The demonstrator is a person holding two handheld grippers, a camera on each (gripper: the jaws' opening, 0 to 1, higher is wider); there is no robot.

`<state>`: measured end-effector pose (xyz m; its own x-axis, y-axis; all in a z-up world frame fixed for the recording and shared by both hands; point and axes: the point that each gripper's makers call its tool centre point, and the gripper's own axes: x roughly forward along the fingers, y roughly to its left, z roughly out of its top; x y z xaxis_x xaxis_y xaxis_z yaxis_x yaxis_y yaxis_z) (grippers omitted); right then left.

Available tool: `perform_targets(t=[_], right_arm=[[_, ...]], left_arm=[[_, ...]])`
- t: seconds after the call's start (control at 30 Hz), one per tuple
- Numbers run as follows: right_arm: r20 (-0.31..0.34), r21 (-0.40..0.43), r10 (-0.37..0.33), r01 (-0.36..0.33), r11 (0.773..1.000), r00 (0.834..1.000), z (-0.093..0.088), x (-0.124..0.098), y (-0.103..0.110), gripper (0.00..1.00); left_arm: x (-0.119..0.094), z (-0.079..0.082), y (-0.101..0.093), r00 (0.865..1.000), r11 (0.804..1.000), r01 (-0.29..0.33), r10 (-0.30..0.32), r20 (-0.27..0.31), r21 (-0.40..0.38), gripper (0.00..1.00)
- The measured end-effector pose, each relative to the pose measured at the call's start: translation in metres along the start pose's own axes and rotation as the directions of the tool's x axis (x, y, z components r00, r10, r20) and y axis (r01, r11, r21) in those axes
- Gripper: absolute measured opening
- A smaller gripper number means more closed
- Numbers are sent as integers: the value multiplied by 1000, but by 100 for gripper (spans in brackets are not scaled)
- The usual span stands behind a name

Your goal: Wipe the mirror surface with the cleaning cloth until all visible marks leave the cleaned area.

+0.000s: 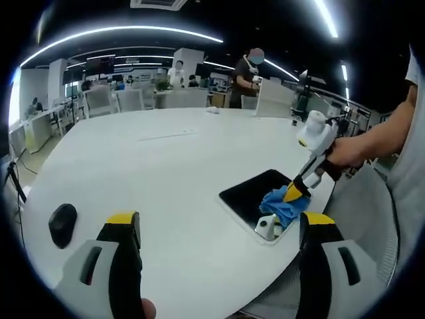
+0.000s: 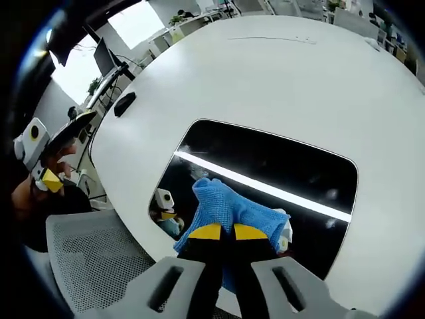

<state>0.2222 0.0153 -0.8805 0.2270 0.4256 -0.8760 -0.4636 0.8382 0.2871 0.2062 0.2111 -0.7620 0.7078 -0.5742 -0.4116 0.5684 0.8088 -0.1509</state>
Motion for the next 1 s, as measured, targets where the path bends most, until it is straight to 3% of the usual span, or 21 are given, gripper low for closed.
perform_targets(t=[1.0], right_arm=[[27,-81,-83,85,993,996,63,16,-37,0]], left_arm=[[-13,-7,10,999,999,-34,35,6,-30,99]])
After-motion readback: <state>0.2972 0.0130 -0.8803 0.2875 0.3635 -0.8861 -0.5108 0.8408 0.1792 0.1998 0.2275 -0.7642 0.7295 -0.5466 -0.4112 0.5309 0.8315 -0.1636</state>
